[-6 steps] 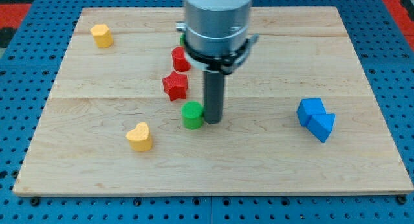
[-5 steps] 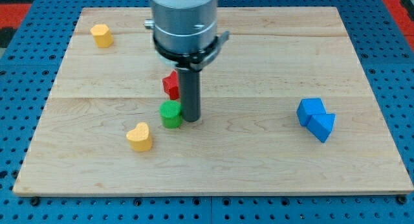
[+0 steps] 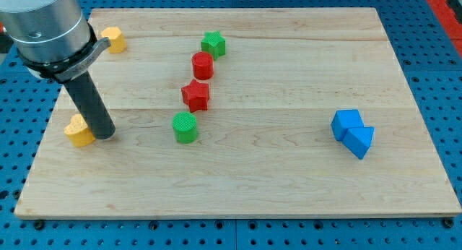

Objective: Move the yellow heart towards the center left

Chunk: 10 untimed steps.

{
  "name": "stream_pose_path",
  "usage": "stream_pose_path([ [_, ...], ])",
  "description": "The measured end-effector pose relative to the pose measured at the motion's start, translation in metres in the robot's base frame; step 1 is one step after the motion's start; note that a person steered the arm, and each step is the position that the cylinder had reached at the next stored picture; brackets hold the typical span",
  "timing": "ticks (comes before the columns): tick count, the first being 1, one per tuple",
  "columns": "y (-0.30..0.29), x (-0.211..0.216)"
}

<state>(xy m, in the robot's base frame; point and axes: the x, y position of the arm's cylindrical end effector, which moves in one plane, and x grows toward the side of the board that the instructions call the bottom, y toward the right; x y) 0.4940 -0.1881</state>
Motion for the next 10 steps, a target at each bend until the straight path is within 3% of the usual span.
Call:
stream_pose_path([
  [6, -0.036, 0.035],
  [7, -0.084, 0.022],
  [8, -0.067, -0.011],
  [10, -0.044, -0.021],
])
